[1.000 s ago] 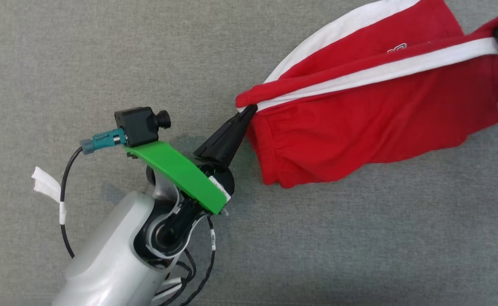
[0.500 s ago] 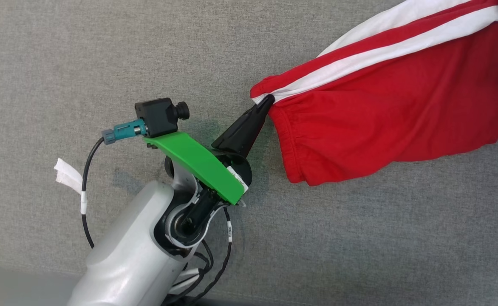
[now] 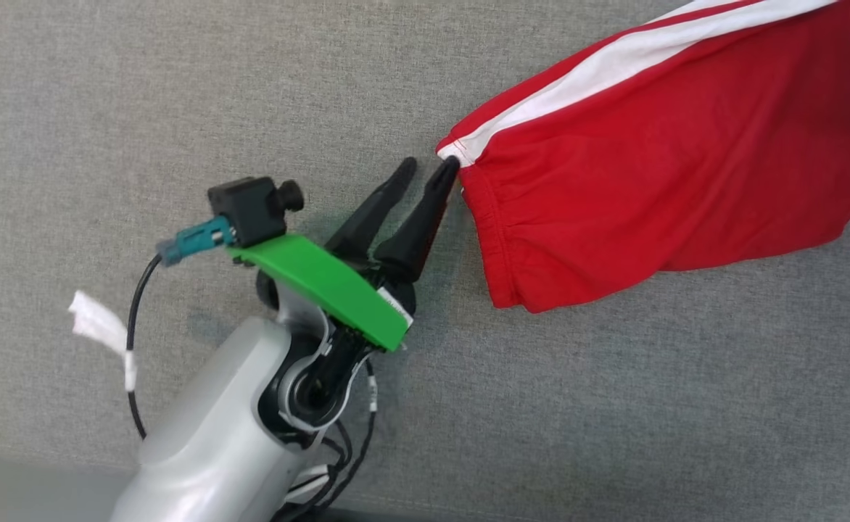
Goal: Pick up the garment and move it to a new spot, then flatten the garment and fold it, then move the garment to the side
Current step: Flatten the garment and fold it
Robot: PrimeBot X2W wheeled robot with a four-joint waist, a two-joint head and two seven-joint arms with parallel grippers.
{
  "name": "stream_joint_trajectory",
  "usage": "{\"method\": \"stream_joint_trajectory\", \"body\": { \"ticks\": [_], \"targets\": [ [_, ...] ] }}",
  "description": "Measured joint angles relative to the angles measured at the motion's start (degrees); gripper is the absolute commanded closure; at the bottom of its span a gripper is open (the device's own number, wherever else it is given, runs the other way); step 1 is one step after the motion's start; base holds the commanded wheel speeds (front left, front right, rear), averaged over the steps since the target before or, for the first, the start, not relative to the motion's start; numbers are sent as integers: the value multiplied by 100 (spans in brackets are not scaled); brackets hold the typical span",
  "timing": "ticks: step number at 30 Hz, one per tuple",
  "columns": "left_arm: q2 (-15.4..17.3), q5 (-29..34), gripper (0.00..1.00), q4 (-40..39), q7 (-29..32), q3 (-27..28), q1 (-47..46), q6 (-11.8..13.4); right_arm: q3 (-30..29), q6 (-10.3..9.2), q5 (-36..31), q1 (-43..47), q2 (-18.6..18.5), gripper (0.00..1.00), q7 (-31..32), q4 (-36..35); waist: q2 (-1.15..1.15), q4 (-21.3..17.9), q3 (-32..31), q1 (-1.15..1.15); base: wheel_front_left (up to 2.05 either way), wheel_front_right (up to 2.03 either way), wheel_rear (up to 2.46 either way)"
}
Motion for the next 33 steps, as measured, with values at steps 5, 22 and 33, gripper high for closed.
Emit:
{"method": "stream_joint_trajectory", "body": {
  "ticks": [5,22,33],
  "targets": [
    [322,1026,0,-166,-934,-3,229,258,60,0,36,110,-119,0,-59,90,0,-30,-144,0,0,0,0],
    [-255,4208,0,-996,-1393,1259,1816,130,51,1,-573,356,-311,0,1383,506,0,214,-278,0,0,0,0],
    [-690,4964,0,-809,-1394,2136,2385,-458,-129,-4,-27,591,148,100,1469,533,0,212,-549,0,0,0,0]
  ]
}}
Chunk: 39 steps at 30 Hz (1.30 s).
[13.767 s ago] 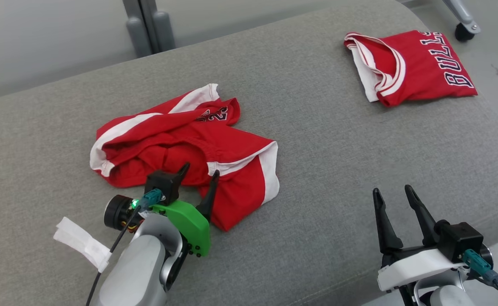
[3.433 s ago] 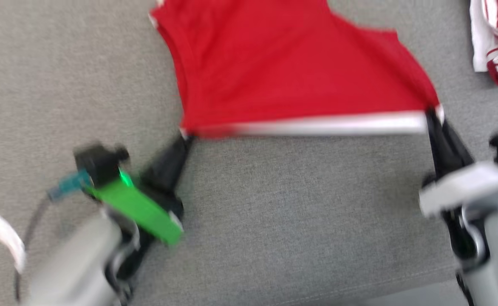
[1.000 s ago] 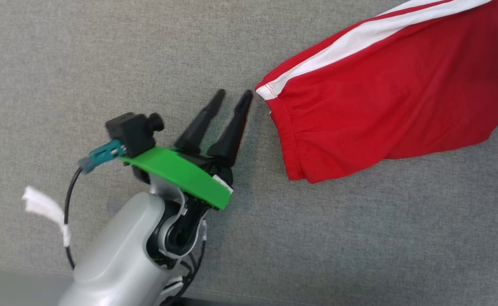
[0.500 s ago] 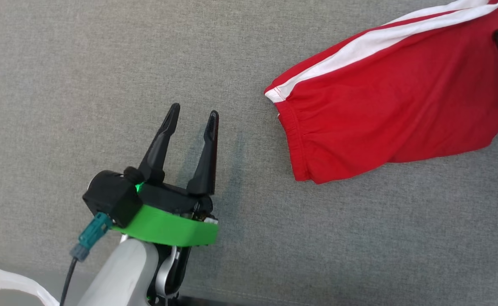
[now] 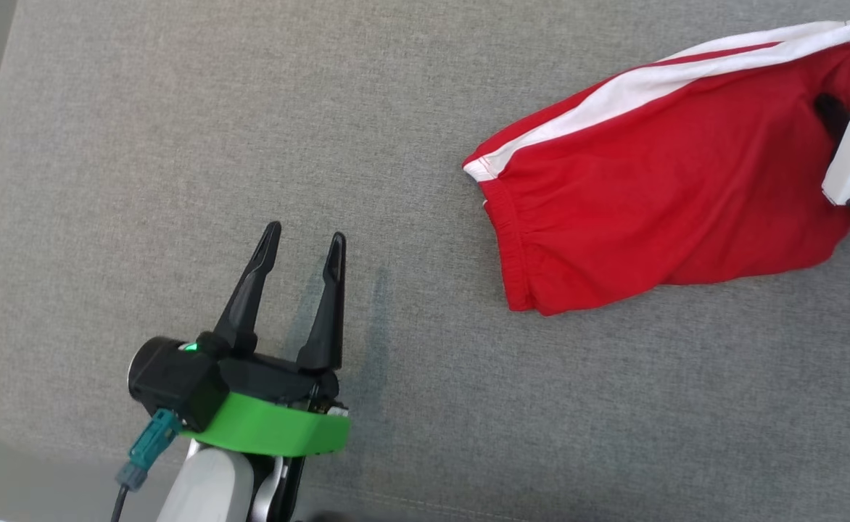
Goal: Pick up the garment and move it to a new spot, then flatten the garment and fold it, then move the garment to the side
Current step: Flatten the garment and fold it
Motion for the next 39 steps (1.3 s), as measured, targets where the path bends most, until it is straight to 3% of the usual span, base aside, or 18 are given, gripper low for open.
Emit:
{"method": "stream_joint_trajectory", "body": {
  "ticks": [4,9,18,21,25,31,36,39],
  "targets": [
    [-43,243,0,14,0,308,378,-96,-200,2,458,326,223,100,-235,-82,0,-185,-227,0,0,0,0],
    [-56,438,0,-31,0,635,763,-167,-622,2,749,909,197,100,-450,-100,0,-446,-580,0,0,0,0],
    [-75,545,0,24,0,821,1078,-193,-1522,1,684,1337,87,100,-984,0,0,-683,-1062,0,0,0,0],
    [-81,532,0,41,0,815,1115,-196,-1566,1,624,1329,97,100,-1007,-66,0,-681,-1130,0,0,0,0],
    [-87,436,0,102,0,714,1186,-200,-1224,1,592,1319,176,100,-784,-437,0,-638,-1221,0,0,0,0],
    [-91,287,0,174,0,583,1215,-200,-483,1,653,1165,786,100,-104,-867,0,-591,-1342,0,0,0,0],
    [-94,238,0,205,0,466,1144,-200,147,1,201,959,1497,100,85,-630,0,-478,-1321,0,0,0,0],
    [-94,236,0,252,0,385,1083,-201,372,1,-36,875,1649,100,-27,-292,0,-390,-1310,0,0,0,0]
  ]
}}
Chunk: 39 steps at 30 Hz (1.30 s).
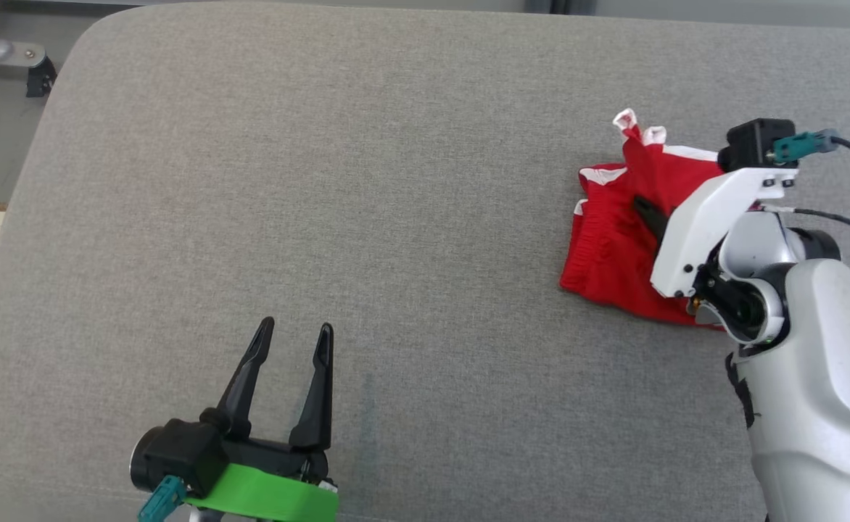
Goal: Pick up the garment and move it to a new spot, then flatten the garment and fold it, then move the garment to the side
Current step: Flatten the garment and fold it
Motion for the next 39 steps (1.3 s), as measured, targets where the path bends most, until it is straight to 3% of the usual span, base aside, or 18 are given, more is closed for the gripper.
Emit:
{"method": "stream_joint_trajectory", "body": {
  "ticks": [8,9,10,11,15,20,25,32,33,34,35,36,39],
  "targets": [
    [-1,-45,0,52,0,38,-36,0,301,-1,-254,-46,148,100,-450,723,0,269,-40,0,0,0,0],
    [-1,-55,0,57,0,43,-32,0,324,-1,-280,-53,149,93,-531,757,0,280,-53,0,0,0,0],
    [-1,-59,0,65,0,42,-27,0,328,-1,-308,-65,153,54,-627,795,0,287,-72,0,0,0,0],
    [-1,-63,0,73,0,37,-16,0,328,-1,-308,-80,155,0,-705,837,0,291,-92,0,0,0,0],
    [-2,-85,0,74,0,22,22,11,431,-1,-236,-84,159,0,-915,804,0,253,-152,0,0,0,0],
    [-3,-75,0,66,0,103,122,38,756,0,-38,253,91,0,-1527,82,0,130,-284,0,0,0,0],
    [-4,25,0,4,0,309,282,60,820,0,-164,831,-491,0,-2508,-687,0,-121,-437,0,0,0,0],
    [-4,96,0,-98,0,533,531,110,404,0,-444,1640,-955,0,-3566,-713,0,-513,-708,0,0,0,0],
    [-4,102,0,-111,0,532,533,111,367,-1,-492,1687,-996,16,-3621,-657,0,-551,-733,0,0,0,0],
    [-4,103,0,-129,0,533,533,120,335,-1,-522,1722,-1024,39,-3673,-598,0,-596,-759,0,0,0,0],
    [-4,102,0,-152,0,528,533,129,338,-1,-526,1726,-1022,95,-3704,-539,0,-638,-775,0,0,0,0],
    [-4,103,0,-162,0,515,532,129,347,0,-526,1721,-1018,100,-3722,-494,0,-664,-777,0,0,0,0],
    [-4,107,0,-172,0,443,519,124,450,0,-533,1578,-1037,100,-3720,-260,0,-698,-710,0,0,0,0]
  ]
}}
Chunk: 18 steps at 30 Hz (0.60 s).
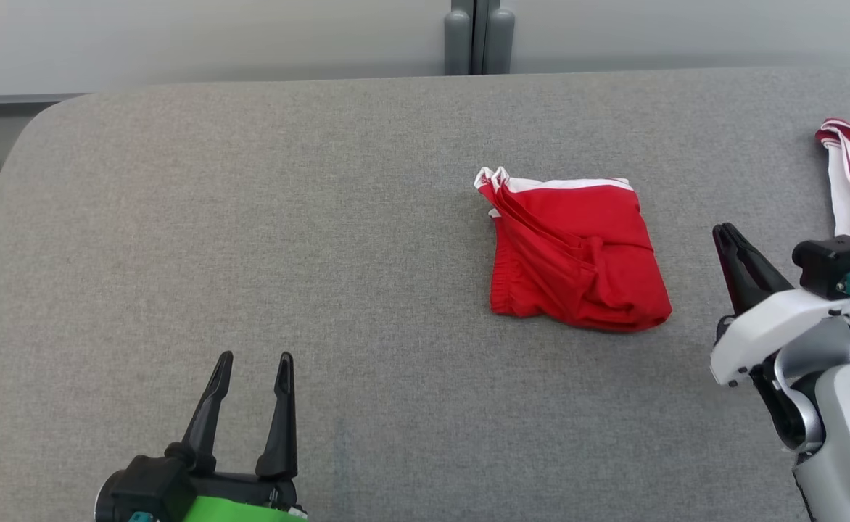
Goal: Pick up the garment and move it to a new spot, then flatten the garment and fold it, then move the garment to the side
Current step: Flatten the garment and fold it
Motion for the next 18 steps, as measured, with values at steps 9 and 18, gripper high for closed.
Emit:
{"method": "stream_joint_trajectory", "body": {
  "ticks": [9,18],
  "targets": [
    [0,-15,0,63,0,-60,-284,-66,432,1,-113,-937,30,100,19,1299,0,198,431,0,0,0,0],
    [0,-54,0,153,0,5,-322,-87,1087,3,121,-1105,105,100,-341,2123,0,513,553,0,0,0,0]
  ]
}}
